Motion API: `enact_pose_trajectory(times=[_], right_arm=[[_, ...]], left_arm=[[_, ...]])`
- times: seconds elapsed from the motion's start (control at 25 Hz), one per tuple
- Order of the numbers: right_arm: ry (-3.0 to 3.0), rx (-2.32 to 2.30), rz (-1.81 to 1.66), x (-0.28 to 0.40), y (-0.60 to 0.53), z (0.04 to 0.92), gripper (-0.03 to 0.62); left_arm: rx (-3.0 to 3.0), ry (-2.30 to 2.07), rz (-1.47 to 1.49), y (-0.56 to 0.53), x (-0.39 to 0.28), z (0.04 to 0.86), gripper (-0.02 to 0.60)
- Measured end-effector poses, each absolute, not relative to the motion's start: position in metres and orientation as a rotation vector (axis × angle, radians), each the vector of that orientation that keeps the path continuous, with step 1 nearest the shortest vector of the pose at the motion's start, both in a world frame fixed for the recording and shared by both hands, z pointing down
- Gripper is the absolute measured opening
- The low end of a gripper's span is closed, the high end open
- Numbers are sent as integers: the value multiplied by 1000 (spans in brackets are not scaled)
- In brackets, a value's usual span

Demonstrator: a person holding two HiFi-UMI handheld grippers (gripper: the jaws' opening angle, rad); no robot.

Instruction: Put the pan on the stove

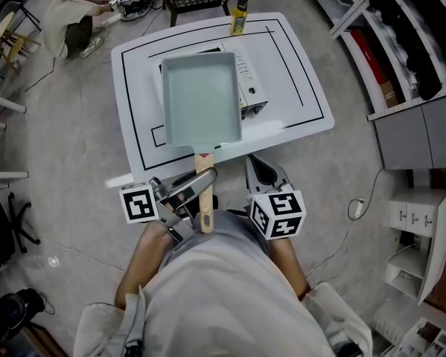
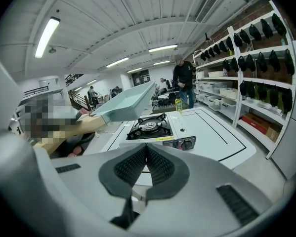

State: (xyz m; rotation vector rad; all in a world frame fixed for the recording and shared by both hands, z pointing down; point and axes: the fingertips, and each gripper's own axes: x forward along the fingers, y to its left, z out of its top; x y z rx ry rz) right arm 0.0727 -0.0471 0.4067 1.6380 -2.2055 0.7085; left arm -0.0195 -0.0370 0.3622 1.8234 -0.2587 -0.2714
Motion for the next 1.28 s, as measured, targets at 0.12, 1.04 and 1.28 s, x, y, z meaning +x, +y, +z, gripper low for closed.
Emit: enact_pose_trajectory(times=[0.12,1.04,1.28], right_arm=[[-2203,1645,716,68,-54,406,9],[-2152,1579,731,75,-96,425,9],[-2173,1543,715,82,-117,421,9]], left_arm=[[1818,-249,-265,-44,-22,363,153],[1794,-287,-302,-107,-16,386,155],[1790,-311,-316,-122,-10,386,155]])
